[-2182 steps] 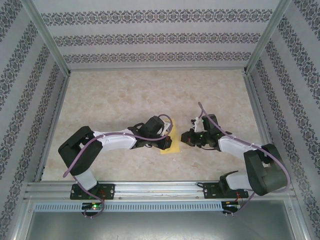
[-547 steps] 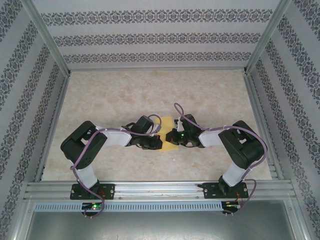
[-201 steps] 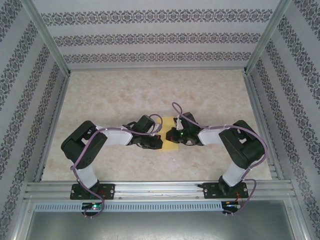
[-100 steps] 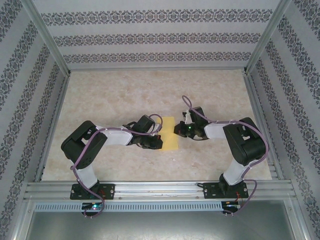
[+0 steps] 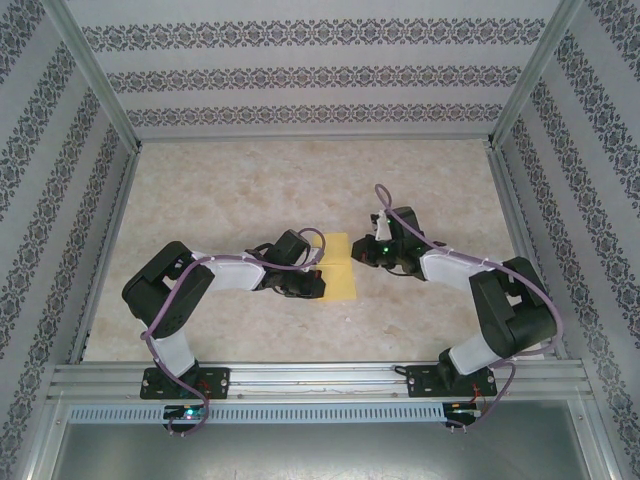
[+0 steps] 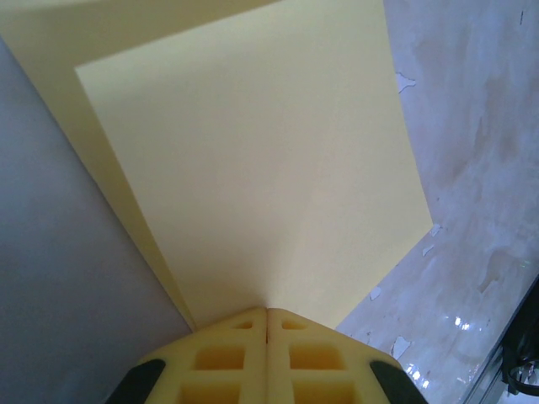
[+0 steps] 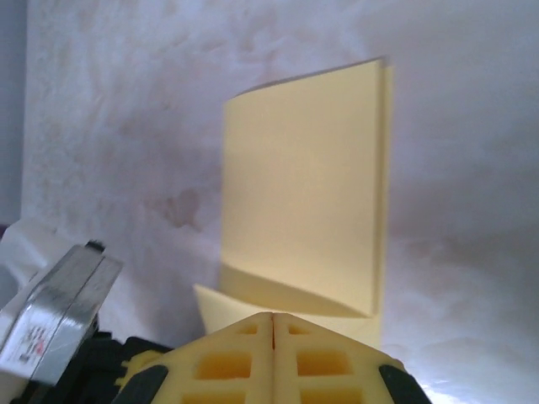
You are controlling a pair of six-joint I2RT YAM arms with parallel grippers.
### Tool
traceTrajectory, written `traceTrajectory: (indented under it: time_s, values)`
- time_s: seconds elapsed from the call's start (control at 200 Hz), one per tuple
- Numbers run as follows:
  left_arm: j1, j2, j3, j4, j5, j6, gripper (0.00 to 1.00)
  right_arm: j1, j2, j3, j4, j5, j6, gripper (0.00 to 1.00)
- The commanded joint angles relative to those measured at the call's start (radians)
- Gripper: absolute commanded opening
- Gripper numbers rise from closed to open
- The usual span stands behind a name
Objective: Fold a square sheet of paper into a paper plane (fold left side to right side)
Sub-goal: Fold the triangle a second time at the center of the table.
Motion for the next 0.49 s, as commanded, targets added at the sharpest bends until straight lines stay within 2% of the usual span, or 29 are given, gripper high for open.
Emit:
traceTrajectory:
  time_s: [0.0,0.2,0.49]
  values:
    - [-0.011,0.0,0.002,-0.083,-0.051,0.019,0.01,0.046,0.024,-0.039,0.046,-0.016,0.047,0.0]
    - [-0.011,0.002,0.003,-0.076,-0.049,0.02,0.01,0.1,0.118,0.011,0.08,-0.008,0.063,0.0]
    - [-0.011,-0.015,0.006,-0.069,-0.044,0.018,0.02,0.079,0.171,0.027,0.062,0.022,0.039,0.0]
